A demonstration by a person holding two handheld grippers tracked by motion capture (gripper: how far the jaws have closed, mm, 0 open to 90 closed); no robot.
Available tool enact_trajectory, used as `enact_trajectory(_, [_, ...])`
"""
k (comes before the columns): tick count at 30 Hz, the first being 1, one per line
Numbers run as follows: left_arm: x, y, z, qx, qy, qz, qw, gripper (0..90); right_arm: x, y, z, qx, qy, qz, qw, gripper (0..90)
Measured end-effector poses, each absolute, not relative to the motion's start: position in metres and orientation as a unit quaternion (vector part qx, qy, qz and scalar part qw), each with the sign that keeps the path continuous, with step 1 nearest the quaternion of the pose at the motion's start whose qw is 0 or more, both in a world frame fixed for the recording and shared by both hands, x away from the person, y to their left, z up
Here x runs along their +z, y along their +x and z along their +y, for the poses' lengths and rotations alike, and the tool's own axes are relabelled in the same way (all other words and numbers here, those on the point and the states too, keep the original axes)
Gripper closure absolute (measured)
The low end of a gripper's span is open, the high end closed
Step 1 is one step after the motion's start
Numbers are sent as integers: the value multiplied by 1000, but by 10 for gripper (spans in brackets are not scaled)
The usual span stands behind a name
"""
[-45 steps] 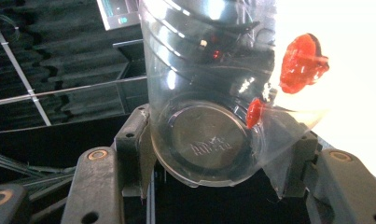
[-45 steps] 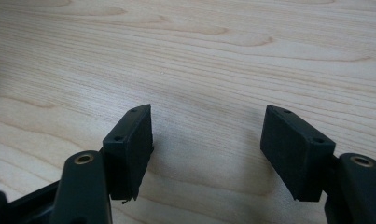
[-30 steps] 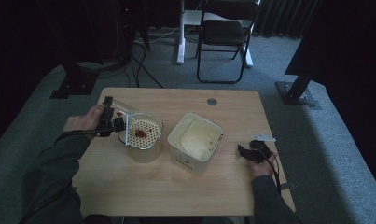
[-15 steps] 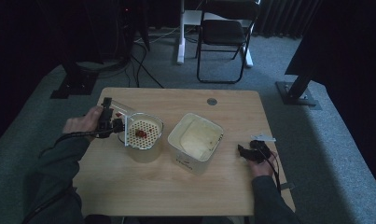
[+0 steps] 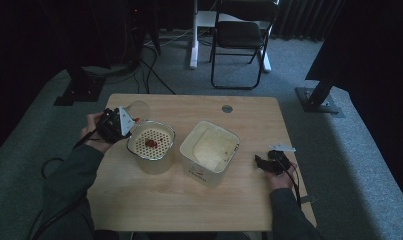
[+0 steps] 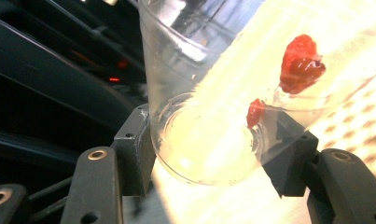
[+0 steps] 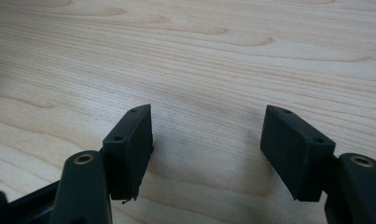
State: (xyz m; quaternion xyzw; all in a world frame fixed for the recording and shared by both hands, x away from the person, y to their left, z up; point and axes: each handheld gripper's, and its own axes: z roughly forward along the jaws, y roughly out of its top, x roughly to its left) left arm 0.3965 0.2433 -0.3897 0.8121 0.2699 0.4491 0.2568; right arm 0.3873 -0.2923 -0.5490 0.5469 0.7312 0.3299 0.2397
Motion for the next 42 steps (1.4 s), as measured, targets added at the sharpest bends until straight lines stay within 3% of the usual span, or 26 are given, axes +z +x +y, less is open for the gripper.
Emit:
enact_trajectory(2, [-384, 400, 245, 406, 806, 301, 308, 422, -549, 387, -292, 330, 547, 731, 240, 338])
enact_trajectory(8, [-372, 405, 244, 343, 788, 340, 382, 421, -549, 387, -292, 330, 546, 731, 240, 338])
enact_trajectory(20, [-360, 414, 224, 255, 767, 361, 465, 420, -549, 388, -292, 331, 546, 732, 240, 341])
enact_trajectory(42, [-354, 412, 147, 210, 794, 308, 480, 414, -549, 388, -292, 332, 544, 732, 239, 346])
